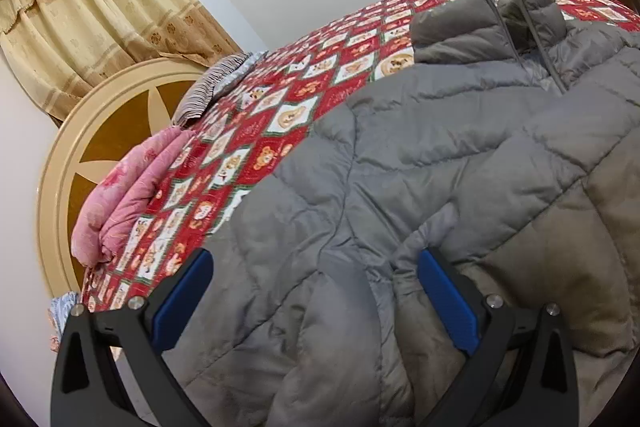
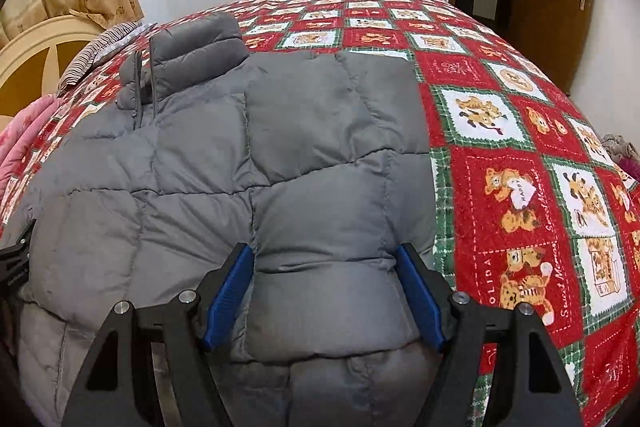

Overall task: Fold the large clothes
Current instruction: 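Lay the sleeve across the jacket body and open the right gripper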

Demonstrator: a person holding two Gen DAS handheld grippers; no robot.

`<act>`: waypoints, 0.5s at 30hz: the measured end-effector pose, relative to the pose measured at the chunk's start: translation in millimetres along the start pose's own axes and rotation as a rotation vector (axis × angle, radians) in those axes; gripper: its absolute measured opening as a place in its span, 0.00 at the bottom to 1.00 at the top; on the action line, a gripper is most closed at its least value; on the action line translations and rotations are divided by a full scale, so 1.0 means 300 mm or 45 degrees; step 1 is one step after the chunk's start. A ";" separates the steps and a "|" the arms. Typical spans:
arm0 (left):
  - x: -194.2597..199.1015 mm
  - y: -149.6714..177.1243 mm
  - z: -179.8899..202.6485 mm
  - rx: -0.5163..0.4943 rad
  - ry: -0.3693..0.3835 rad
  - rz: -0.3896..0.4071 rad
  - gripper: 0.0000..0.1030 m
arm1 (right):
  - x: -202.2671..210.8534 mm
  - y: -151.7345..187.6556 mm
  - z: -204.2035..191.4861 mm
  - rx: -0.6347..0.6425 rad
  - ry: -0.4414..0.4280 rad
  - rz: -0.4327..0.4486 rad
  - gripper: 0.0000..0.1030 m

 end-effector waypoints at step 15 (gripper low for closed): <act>0.098 -0.045 -0.182 0.181 0.069 0.078 1.00 | 0.208 -0.073 -0.184 0.080 0.020 0.096 0.73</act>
Point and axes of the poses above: each gripper's, at about its wrist camera, not at the fingertips, and x roughly against the way its jaws point, z to its right, y to its underside, the point moved 6 cm from there along -x, roughly the way its jaws point, and after that the axes turned 8 degrees about -y, right-handed, at the moved point
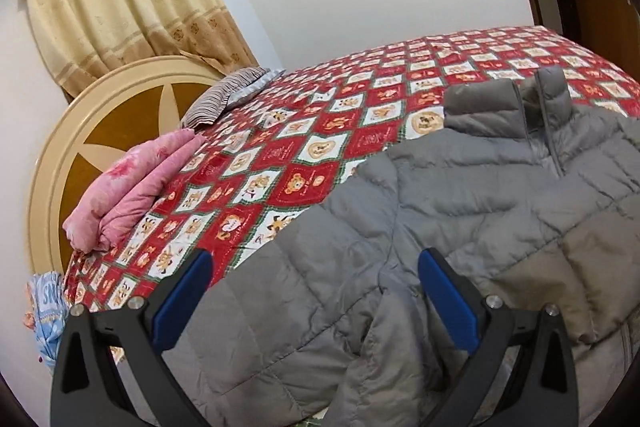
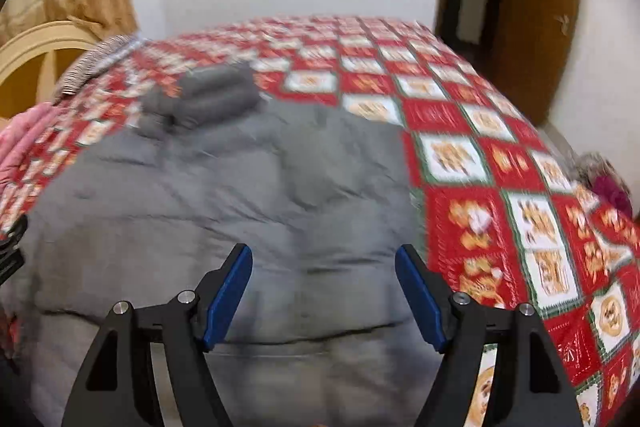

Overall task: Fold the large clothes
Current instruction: 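Lay the sleeve across the jacket body and open the right gripper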

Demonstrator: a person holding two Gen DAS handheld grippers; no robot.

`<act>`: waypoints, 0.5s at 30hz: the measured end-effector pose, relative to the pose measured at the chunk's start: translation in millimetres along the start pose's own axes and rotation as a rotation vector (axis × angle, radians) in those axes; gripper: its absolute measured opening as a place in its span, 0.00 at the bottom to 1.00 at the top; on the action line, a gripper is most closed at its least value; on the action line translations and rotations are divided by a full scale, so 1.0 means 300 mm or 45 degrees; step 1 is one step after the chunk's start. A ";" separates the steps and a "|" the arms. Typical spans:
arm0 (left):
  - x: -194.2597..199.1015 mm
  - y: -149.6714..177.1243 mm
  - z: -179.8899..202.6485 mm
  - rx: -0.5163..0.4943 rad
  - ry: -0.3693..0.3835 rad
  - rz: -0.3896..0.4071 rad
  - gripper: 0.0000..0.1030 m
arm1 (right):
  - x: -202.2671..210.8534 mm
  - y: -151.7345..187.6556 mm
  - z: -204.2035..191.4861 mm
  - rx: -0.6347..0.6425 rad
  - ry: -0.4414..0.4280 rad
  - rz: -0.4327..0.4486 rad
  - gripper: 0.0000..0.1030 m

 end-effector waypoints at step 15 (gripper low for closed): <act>0.010 0.220 -0.551 0.150 -0.274 -0.116 1.00 | -0.261 0.160 -0.302 0.208 -0.125 -0.145 0.77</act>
Point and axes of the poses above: each gripper's, at about its wrist camera, not at the fingertips, and x roughly against the way its jaws point, z to its right, y to its underside, the point moved 6 cm from there along -x, roughly the way its jaws point, and after that the axes turned 8 degrees about -y, right-handed, at the moved point
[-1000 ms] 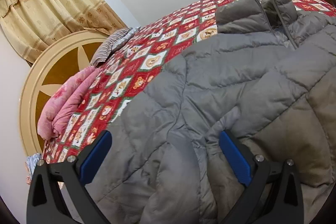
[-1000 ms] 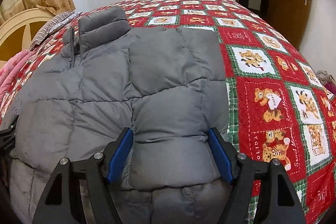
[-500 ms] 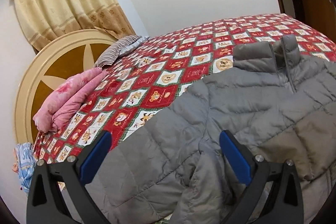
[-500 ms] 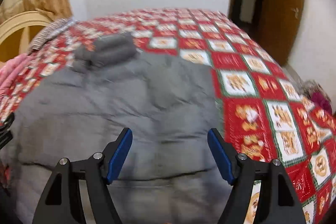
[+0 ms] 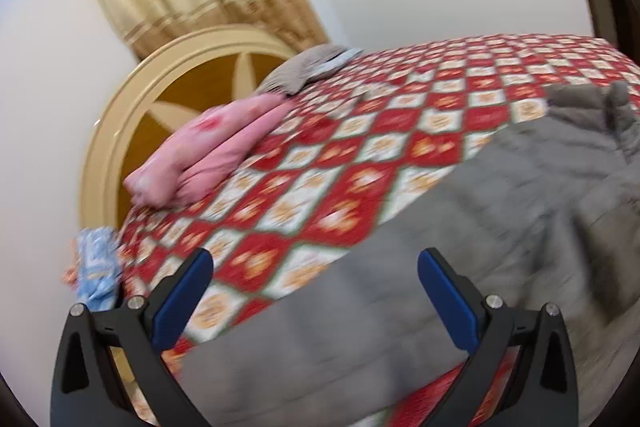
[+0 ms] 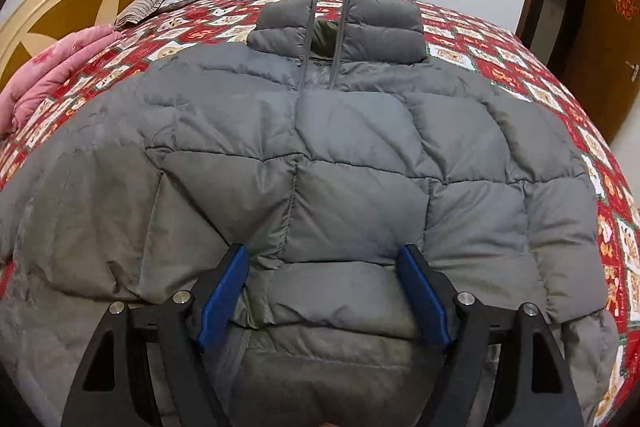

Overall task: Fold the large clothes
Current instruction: 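Lay the sleeve across the jacket body and open the right gripper, then grasp the other sleeve with the left gripper and fold it across the body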

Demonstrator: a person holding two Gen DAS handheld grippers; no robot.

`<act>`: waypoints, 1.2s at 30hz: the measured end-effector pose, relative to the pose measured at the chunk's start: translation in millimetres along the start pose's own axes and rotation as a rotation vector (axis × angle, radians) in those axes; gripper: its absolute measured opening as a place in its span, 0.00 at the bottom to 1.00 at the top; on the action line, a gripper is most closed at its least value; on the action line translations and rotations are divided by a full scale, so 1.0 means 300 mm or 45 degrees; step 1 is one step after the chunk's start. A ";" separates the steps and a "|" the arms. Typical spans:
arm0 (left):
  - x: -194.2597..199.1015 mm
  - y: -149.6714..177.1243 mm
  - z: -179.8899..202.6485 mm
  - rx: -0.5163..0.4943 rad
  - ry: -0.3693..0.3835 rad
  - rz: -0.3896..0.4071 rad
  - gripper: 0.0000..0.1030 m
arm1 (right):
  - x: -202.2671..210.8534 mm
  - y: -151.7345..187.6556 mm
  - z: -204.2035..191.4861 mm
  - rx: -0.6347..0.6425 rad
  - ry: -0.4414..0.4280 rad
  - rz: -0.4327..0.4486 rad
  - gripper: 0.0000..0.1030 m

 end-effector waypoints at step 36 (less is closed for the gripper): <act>-0.091 0.153 -0.278 0.179 0.086 -0.157 0.17 | 0.153 0.014 0.033 0.009 0.077 0.088 0.85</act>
Point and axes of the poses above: each gripper's, at about its wrist camera, not at the fingertips, and x roughly against the way its jaws point, z to its right, y to its underside, the point moved 6 cm from there along -x, roughly the way its jaws point, and after that the axes turned 8 degrees about -y, right-handed, at the moved point
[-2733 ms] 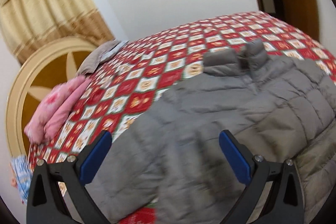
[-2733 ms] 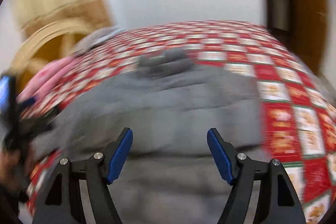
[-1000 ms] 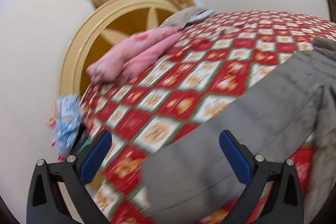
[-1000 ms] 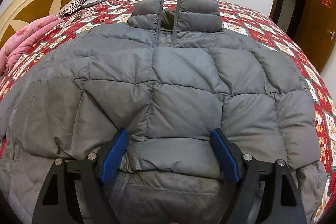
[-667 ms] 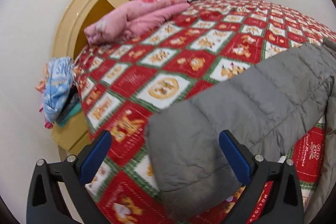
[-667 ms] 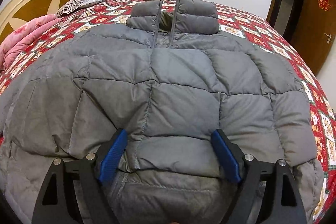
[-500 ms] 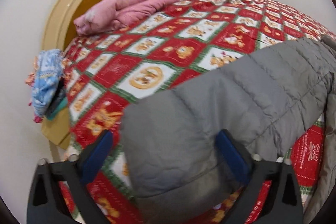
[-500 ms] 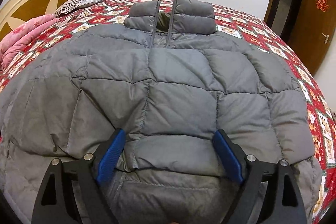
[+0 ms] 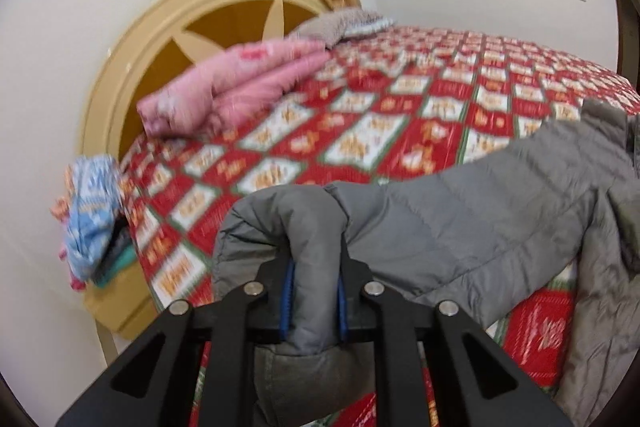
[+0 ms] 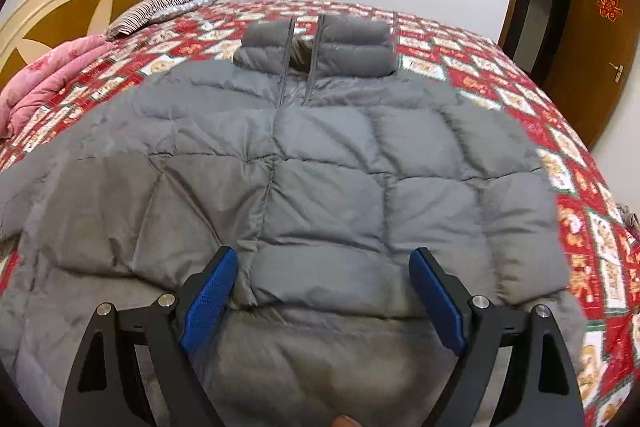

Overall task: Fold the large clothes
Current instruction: 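Grasp the other sleeve with the left gripper and fold it across the body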

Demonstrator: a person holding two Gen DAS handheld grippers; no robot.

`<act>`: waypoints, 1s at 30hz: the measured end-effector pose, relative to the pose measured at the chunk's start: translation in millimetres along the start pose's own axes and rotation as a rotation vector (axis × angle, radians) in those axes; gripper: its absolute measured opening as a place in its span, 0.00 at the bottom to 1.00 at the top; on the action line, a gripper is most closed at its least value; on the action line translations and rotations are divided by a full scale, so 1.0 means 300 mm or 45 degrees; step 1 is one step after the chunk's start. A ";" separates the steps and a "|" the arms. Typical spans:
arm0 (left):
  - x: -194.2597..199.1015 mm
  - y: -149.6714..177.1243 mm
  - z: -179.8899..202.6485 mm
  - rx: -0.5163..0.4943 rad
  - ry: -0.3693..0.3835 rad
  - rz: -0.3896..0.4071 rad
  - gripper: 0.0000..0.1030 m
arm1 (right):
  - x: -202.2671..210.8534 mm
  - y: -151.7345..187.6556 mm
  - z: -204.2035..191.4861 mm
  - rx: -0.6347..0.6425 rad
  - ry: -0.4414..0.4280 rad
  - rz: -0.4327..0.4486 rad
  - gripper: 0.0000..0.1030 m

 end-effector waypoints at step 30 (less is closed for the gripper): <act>0.706 -0.312 1.109 -0.387 0.628 0.449 0.15 | 0.165 0.163 0.297 -0.113 0.073 0.029 0.85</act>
Point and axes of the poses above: each gripper's, at about its wrist camera, not at the fingertips, and x roughly against the way its jaws point, z to its right, y to its underside, the point moved 6 cm from there along -x, roughly the way its jaws point, and after that the axes turned 8 degrees about -y, right-handed, at the moved point
